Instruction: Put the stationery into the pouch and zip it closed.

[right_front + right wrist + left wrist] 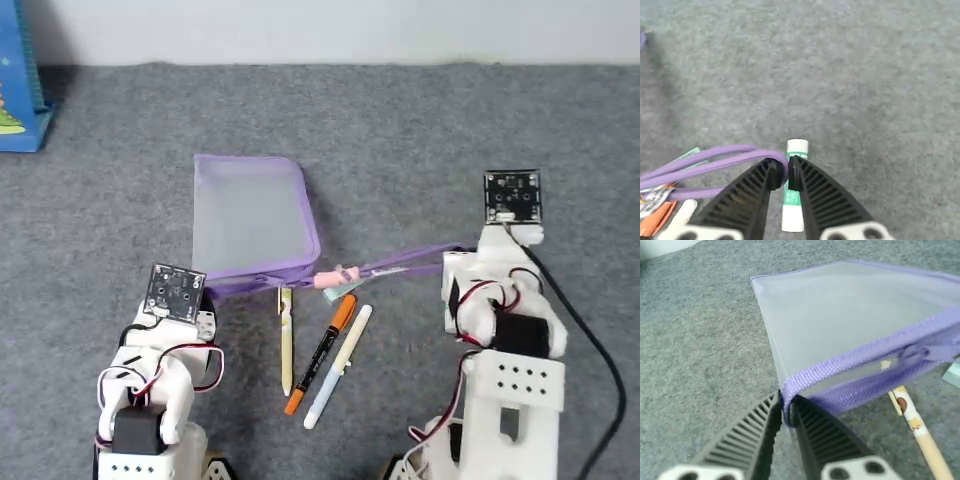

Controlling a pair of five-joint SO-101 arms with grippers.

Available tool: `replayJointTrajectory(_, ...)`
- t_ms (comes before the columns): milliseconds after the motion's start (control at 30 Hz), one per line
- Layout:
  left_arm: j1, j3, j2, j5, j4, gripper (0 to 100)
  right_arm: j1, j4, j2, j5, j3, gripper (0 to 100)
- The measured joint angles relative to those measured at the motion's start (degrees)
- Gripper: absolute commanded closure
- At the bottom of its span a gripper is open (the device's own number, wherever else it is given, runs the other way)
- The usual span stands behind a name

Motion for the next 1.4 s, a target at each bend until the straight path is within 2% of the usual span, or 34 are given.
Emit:
replayJointTrajectory(233,-0.09,0.0,0.0,0.0,0.0,99,4.84,0.0,-0.09,0.88,-0.62,99.1)
replayJointTrajectory(433,-0.09,0.0,0.0,0.0,0.0,99,5.71,0.0,-0.62,0.97,-0.97,98.5)
replayJointTrajectory(500,-0.09,0.0,0.0,0.0,0.0,99,5.45,0.0,-0.62,0.88,-0.97,93.0)
replayJointTrajectory(600,-0.09,0.0,0.0,0.0,0.0,99,3.16,2.9,-0.79,0.88,-0.97,76.1)
replayJointTrajectory(667,-0.18,0.0,0.0,0.0,0.0,99,0.62,6.33,-0.88,0.88,-2.02,66.0)
replayJointTrajectory(733,-0.18,0.0,0.0,0.0,0.0,99,-2.64,10.81,-0.97,0.88,-3.6,61.1)
replayJointTrajectory(867,-0.44,0.0,0.0,0.0,0.0,99,-9.85,19.69,-0.97,0.88,-6.77,62.2)
replayJointTrajectory(1033,-0.44,0.0,0.0,0.0,0.0,99,-21.63,23.21,-1.05,-1.58,-7.12,65.7)
replayJointTrajectory(1200,-0.44,0.0,0.0,0.0,0.0,99,-32.0,20.92,-1.05,-3.69,-5.54,69.3)
replayJointTrajectory(1400,-0.44,0.0,0.0,0.0,0.0,99,-41.32,5.36,-1.05,-3.69,6.59,75.5)
